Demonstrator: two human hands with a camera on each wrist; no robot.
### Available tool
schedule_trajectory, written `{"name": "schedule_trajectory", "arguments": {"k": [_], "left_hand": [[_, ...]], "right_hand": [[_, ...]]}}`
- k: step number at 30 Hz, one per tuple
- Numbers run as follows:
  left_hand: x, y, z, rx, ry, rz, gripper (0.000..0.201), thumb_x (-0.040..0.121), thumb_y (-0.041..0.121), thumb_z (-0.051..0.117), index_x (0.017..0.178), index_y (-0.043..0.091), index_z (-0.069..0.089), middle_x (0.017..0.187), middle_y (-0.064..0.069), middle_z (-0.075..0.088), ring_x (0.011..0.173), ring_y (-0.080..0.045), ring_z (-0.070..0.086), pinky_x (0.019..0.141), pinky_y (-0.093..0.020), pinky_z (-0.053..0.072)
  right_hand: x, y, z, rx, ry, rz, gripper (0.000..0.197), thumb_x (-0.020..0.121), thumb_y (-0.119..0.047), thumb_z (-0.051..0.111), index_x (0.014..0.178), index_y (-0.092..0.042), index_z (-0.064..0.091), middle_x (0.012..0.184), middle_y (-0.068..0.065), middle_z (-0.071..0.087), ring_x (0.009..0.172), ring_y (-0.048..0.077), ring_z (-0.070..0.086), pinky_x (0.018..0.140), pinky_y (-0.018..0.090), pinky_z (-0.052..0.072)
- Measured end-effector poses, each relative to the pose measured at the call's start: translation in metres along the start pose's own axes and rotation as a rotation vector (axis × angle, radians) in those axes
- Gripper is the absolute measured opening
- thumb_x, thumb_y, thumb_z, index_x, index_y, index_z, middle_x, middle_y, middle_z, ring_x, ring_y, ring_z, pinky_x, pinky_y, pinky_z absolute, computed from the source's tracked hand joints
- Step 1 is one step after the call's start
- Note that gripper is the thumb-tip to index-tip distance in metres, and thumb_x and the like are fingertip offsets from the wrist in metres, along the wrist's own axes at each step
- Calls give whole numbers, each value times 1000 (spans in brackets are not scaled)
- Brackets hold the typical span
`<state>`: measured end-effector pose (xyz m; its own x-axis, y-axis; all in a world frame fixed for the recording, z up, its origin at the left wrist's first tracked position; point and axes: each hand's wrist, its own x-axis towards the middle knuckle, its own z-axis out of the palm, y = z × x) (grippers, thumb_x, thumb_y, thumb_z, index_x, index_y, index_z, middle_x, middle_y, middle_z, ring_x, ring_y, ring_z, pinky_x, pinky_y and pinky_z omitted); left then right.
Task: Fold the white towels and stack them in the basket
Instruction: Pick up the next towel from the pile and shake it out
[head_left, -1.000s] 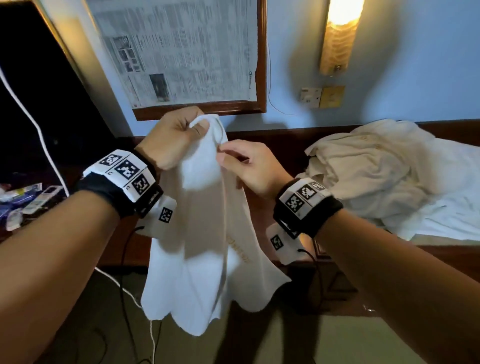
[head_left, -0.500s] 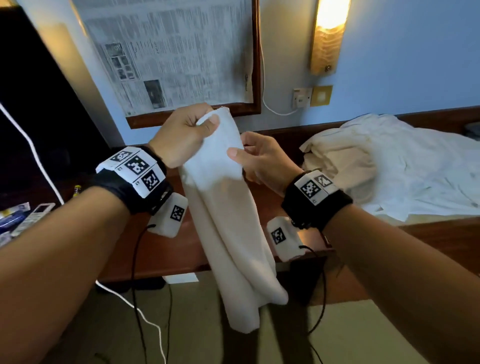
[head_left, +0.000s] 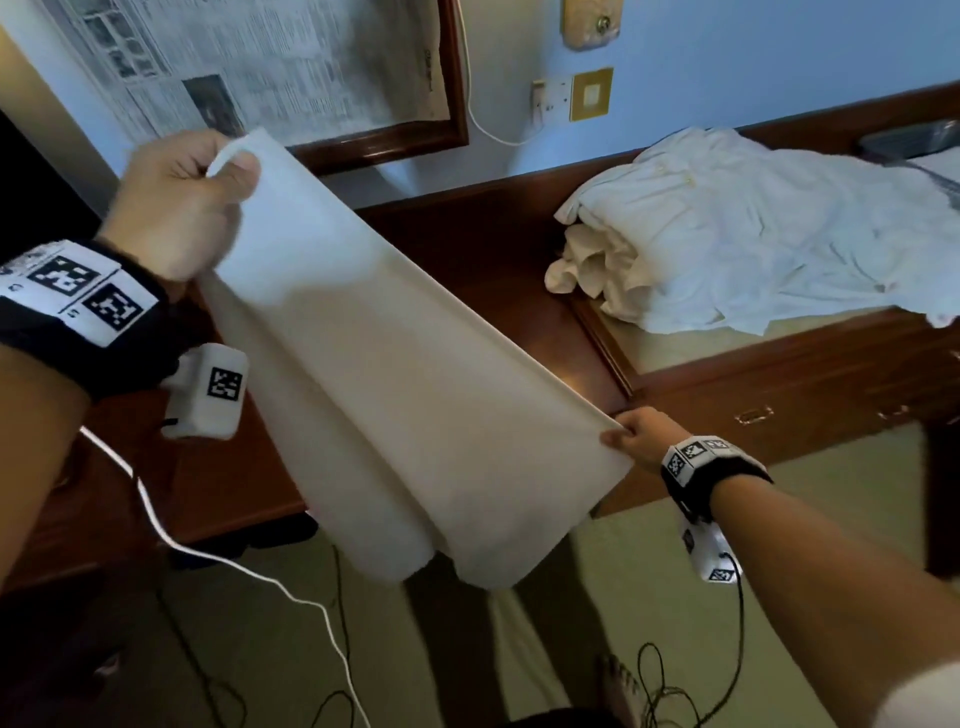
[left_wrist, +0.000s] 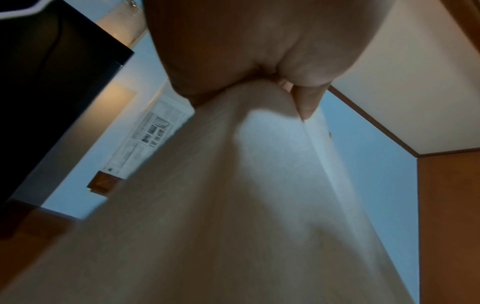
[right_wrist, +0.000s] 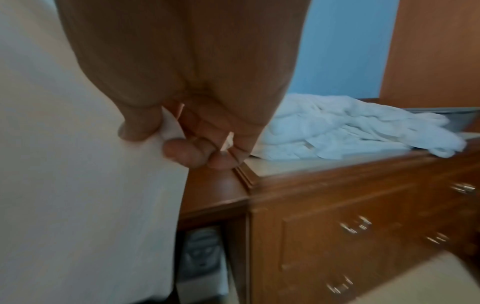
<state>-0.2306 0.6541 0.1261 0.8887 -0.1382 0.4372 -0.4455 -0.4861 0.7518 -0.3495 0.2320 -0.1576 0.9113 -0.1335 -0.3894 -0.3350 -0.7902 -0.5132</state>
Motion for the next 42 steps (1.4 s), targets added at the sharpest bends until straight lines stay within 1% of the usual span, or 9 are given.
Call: {"name": "schedule_trajectory", "arguments": {"k": [4,9,12,15,20,26,32,37,42], "left_hand": [[2,-14,-13,-11,40,-64,27,82,54,63,76,29,57,75,-13,51,54,-19,44,46,-31,25],[-2,-2,6,-41,-12,-17,23,95,33,60,73,29,65,54,16,56,45,1,45,46,-18,32],[-3,11,30,-17,-141,40,19,96,29,60,85,19,71,78,9,63,70,-8,55,68,-25,41],[-7,29,65,73,-296,79,28,102,18,58,75,23,62,66,15,51,62,1,45,61,-16,36],[-15,46,105,120,-420,92,21,103,24,54,93,11,67,84,-8,65,74,-9,57,68,-22,43],[-9,48,101,16,-243,56,36,104,20,53,68,24,49,61,9,39,52,-4,35,53,-23,28],[-21,33,98,-153,-59,55,48,94,38,57,67,5,36,61,-2,30,53,-14,29,56,-32,23],[-48,11,125,-376,-71,-40,20,93,30,65,82,13,65,73,5,67,66,-9,61,59,-25,49],[-69,-30,151,-355,-141,-228,74,62,73,75,91,6,71,82,-2,73,75,-16,66,70,-40,54]], "right_hand": [[-3,44,6,-15,11,269,17,94,-28,65,96,-14,74,91,14,72,84,30,70,79,36,57],[4,37,-4,-165,54,385,21,90,-15,60,103,-5,72,104,17,71,94,33,68,71,29,48],[16,-21,-21,-174,138,132,20,88,-14,57,100,-7,72,106,16,72,95,32,67,76,31,51],[5,-113,-52,182,315,-369,22,89,-13,64,108,-13,73,106,5,73,91,17,65,84,27,48],[-24,-226,-108,706,54,-811,44,83,-19,66,127,-14,60,115,12,67,104,22,65,91,34,55],[-25,-261,-139,563,216,-881,17,96,-9,61,95,7,65,87,24,66,75,18,55,74,43,51],[-34,-307,-176,543,429,-1007,16,96,-14,59,91,-12,74,88,12,72,78,20,64,77,40,55],[-40,-324,-214,500,592,-1043,19,97,-21,58,97,-9,72,93,14,70,81,10,59,76,26,49],[-34,-305,-244,404,700,-958,20,100,-24,53,103,-15,70,96,0,69,89,10,60,79,22,47]]}}
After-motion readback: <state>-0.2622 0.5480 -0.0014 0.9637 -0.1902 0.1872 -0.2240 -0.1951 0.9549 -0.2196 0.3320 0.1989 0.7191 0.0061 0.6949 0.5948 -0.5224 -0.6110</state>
